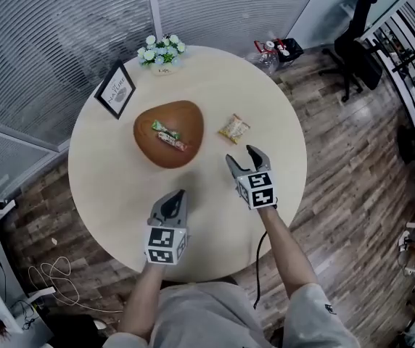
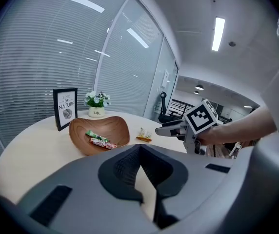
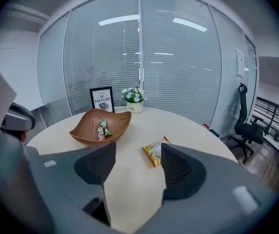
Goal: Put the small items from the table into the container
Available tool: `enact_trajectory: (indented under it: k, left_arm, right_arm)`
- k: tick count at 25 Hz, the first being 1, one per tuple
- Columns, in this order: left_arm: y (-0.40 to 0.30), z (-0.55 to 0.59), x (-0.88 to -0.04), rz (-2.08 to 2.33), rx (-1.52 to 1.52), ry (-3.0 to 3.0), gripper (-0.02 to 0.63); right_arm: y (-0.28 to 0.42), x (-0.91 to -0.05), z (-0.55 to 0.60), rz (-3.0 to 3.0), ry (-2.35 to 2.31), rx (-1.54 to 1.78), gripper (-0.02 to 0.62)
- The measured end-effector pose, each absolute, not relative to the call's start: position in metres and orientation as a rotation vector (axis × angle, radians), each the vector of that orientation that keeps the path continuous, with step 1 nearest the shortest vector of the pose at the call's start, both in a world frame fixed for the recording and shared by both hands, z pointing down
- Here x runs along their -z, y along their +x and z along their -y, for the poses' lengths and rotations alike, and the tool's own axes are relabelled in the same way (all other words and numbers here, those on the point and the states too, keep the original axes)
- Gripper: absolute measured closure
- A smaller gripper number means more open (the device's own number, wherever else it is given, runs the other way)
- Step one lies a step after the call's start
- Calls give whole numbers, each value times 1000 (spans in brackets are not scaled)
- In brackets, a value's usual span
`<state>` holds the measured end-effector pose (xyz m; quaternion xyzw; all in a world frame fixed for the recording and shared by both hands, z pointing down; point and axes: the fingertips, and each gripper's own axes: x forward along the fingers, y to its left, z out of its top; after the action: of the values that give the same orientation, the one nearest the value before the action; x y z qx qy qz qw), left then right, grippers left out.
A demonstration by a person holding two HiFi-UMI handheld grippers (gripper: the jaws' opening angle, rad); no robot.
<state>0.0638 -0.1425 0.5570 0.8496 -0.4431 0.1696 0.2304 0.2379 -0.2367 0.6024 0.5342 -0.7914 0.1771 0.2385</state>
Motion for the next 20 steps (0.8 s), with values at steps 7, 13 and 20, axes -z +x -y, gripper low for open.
enact_trajectory:
  k: [7, 13, 20]
  left_arm:
    - [79, 173, -546, 1252, -486, 2339, 600]
    - [76, 185, -549, 1249, -491, 2334, 600]
    - [72, 186, -565, 1257, -530, 2299, 600]
  right_arm:
    - [242, -632, 303, 2133, 1366, -429, 134]
    - [240, -680, 338, 2057, 1232, -508, 107]
    - [269, -720, 352, 1969, 1191, -628, 98]
